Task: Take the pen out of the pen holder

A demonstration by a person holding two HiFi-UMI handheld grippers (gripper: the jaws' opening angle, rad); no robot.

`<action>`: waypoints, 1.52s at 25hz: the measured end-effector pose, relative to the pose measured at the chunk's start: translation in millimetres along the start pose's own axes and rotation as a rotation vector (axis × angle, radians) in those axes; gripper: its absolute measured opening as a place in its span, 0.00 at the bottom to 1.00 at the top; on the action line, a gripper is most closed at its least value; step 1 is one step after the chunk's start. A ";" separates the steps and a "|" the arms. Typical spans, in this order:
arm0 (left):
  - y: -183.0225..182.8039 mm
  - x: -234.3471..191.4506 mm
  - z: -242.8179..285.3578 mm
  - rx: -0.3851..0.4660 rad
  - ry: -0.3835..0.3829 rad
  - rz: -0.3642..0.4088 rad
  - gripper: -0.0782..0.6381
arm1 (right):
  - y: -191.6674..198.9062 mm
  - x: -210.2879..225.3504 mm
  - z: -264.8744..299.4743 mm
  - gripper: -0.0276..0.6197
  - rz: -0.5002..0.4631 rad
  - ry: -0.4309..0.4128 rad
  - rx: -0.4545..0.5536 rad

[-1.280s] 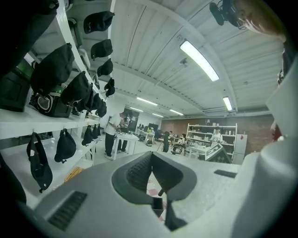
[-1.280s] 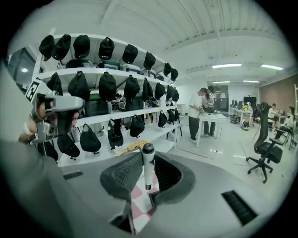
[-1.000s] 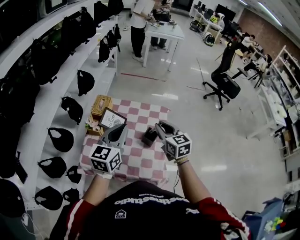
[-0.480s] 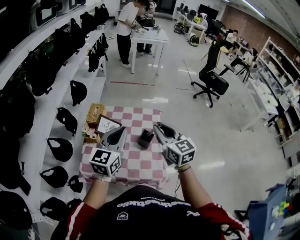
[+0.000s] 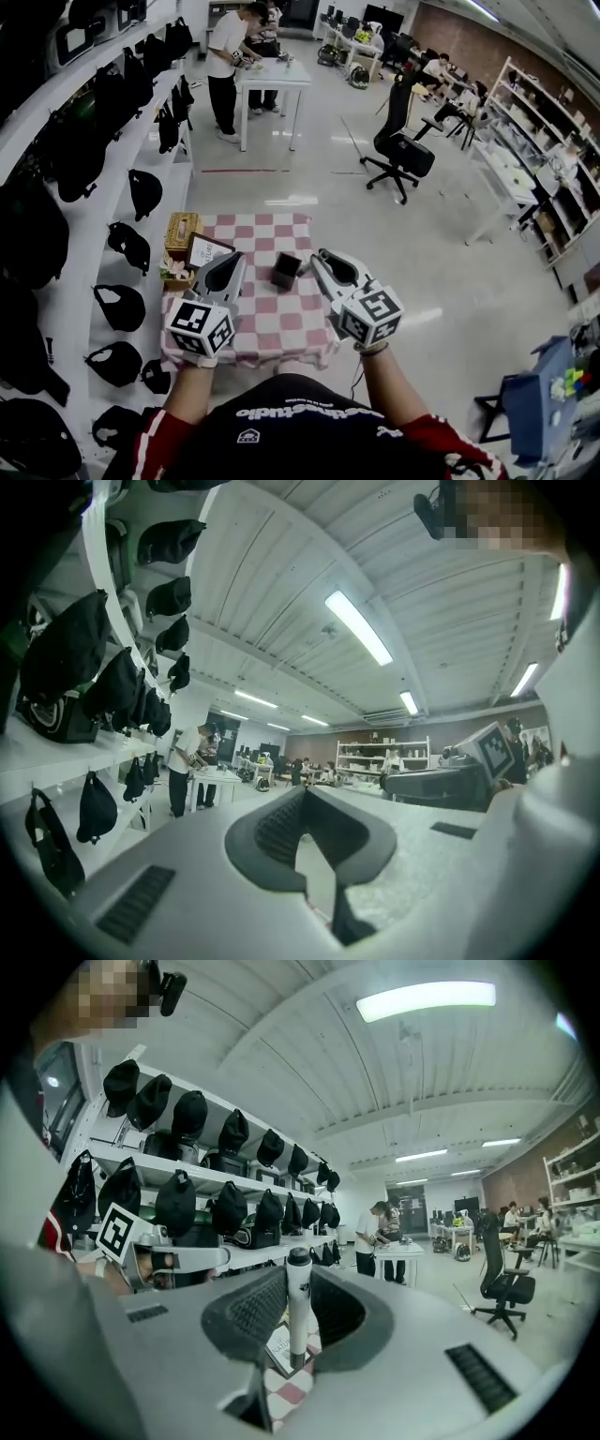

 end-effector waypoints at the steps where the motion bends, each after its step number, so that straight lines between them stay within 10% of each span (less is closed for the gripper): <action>1: 0.9 -0.3 -3.0 0.007 0.013 -0.008 0.12 | 1.4 -4.2 -4.4 0.17 0.005 0.004 0.006; 38: 13.7 -12.2 -70.7 0.017 0.004 0.025 0.12 | 15.8 -70.0 -26.0 0.16 -0.040 0.131 -0.007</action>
Point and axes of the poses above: the fingertips, and each gripper's own axes: z forward along the fingers, x to its right, y out of its underside, the point moved 10 cm from there along -z, backward along the fingers, and after that the axes turned 14 degrees about -x, right-handed, at the moved point
